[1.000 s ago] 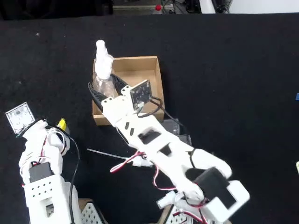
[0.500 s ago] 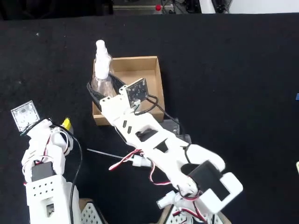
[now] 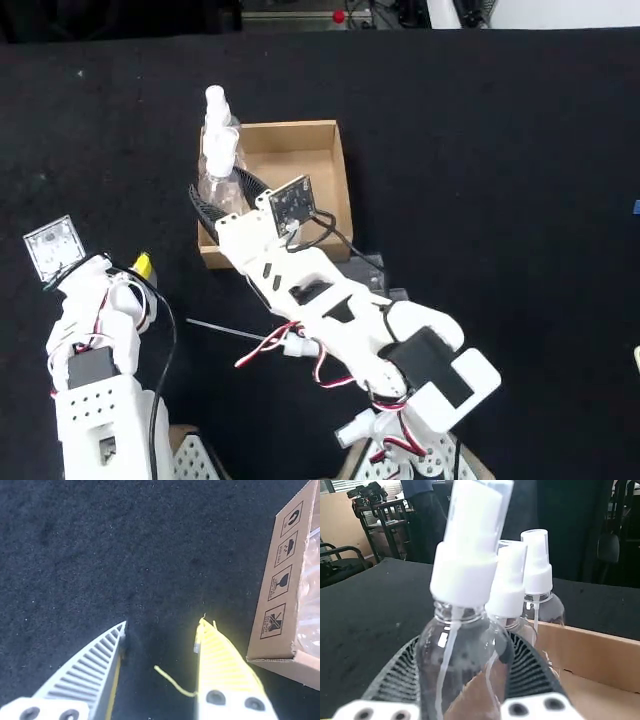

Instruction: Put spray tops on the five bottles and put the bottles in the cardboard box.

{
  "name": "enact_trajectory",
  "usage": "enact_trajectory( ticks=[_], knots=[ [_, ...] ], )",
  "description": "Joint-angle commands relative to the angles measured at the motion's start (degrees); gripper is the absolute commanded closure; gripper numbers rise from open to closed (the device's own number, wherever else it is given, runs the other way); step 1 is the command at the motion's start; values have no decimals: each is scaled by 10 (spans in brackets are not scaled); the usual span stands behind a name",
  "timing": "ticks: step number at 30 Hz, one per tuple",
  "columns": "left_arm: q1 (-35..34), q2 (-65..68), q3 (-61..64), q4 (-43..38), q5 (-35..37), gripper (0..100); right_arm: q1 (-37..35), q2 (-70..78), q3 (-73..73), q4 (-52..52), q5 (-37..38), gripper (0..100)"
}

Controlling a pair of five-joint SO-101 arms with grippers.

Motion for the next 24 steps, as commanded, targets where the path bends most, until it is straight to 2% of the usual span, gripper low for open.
enact_trajectory(
  ticks=[1,5,7,11,24],
  knots=[
    [8,-7,-5,-10,4,798,12,-4,-34,-18,0,988],
    [9,-7,-5,-10,4,798,11,22,-47,-18,3,988],
    [8,-7,-5,-9,4,798,11,53,-62,-20,29,988],
    [6,-7,-4,-9,4,798,8,117,-74,-104,69,988],
    [8,-7,-4,-10,4,798,4,153,-71,-127,71,987]
  ],
)
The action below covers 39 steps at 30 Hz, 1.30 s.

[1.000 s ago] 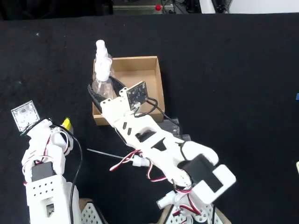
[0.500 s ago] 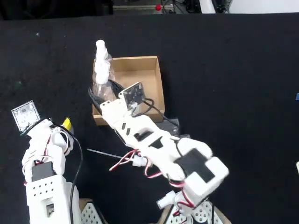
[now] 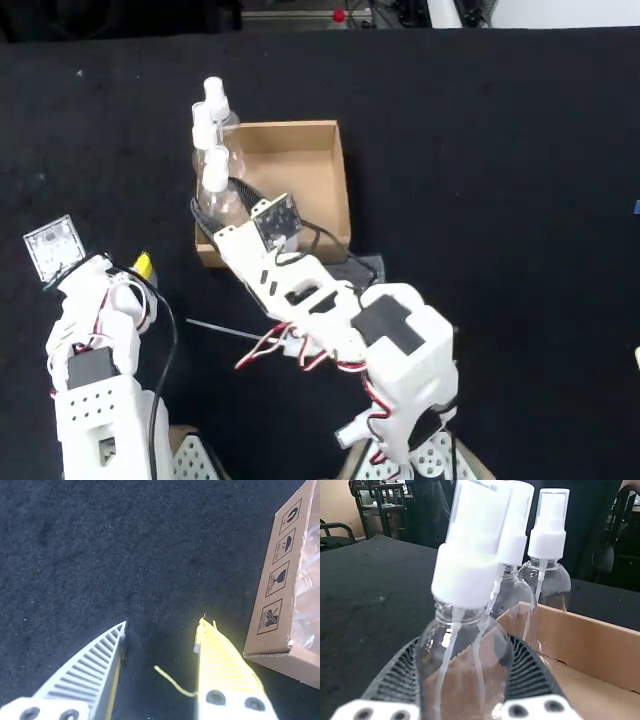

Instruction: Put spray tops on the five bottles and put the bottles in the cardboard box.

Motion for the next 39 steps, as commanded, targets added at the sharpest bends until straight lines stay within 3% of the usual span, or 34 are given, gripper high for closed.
enact_trajectory(
  ticks=[1,5,10,19,26,31,39],
  knots=[
    [7,-7,-4,-10,4,798,1,-11,-22,-18,4,986],
    [6,-7,-4,-11,3,798,-8,-11,-17,-18,5,979],
    [4,-7,-3,-11,3,798,-8,-11,-15,-14,5,862],
    [4,-7,-3,-12,3,798,-9,-15,-7,-18,5,916],
    [7,-7,-3,-7,3,798,-25,-73,36,5,4,852],
    [7,-7,-17,36,4,798,-25,-72,18,36,3,847],
    [7,-7,-17,38,5,798,-26,-72,12,36,3,845]
  ],
)
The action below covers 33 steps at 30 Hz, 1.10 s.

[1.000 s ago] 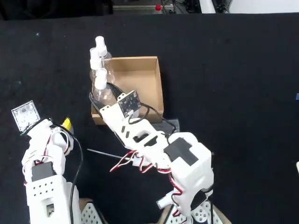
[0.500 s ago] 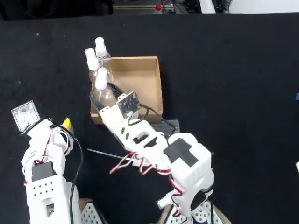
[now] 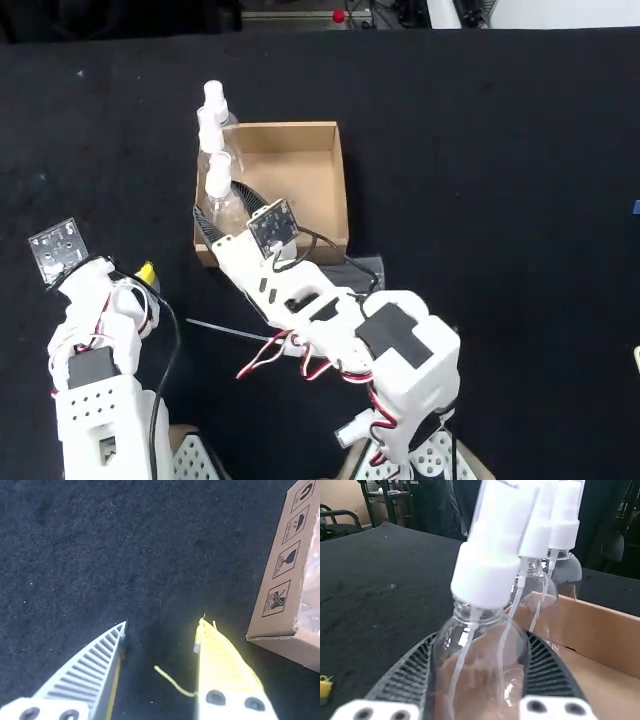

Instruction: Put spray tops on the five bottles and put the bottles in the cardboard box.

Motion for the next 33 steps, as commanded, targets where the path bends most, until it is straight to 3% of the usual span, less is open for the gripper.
enact_trajectory(
  ticks=[1,10,16,30,33],
  knots=[
    [7,-7,-17,0,5,798,-11,-36,-27,4,3,845],
    [8,-7,-17,-1,6,798,-29,-36,-55,55,3,844],
    [8,-7,-18,-1,6,798,-29,-36,-56,62,3,731],
    [8,-7,-19,-2,6,798,-29,-41,-52,62,4,763],
    [8,-7,-19,-2,6,798,-31,-42,-52,62,4,725]
  ],
)
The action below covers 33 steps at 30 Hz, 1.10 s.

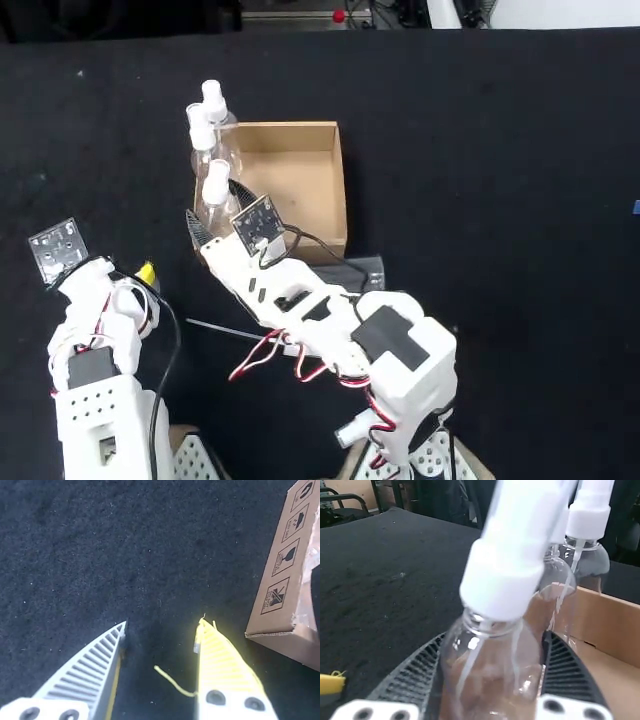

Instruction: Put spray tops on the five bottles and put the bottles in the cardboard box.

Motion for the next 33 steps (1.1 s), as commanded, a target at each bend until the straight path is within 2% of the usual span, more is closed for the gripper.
enact_trajectory(
  ticks=[1,4,11,20,28,33],
  knots=[
    [8,-7,-19,-2,6,798,-11,-43,-21,3,4,698],
    [9,-7,-19,-2,6,798,-11,-43,-21,4,4,652],
    [9,-7,-19,-2,6,798,-8,-68,-15,5,4,652],
    [9,-7,-19,-2,6,798,-6,-189,18,84,2,652],
    [9,-7,-19,-2,6,798,9,-328,13,220,3,652],
    [9,-7,-18,-2,6,798,21,-465,-36,394,1,652]
  ],
)
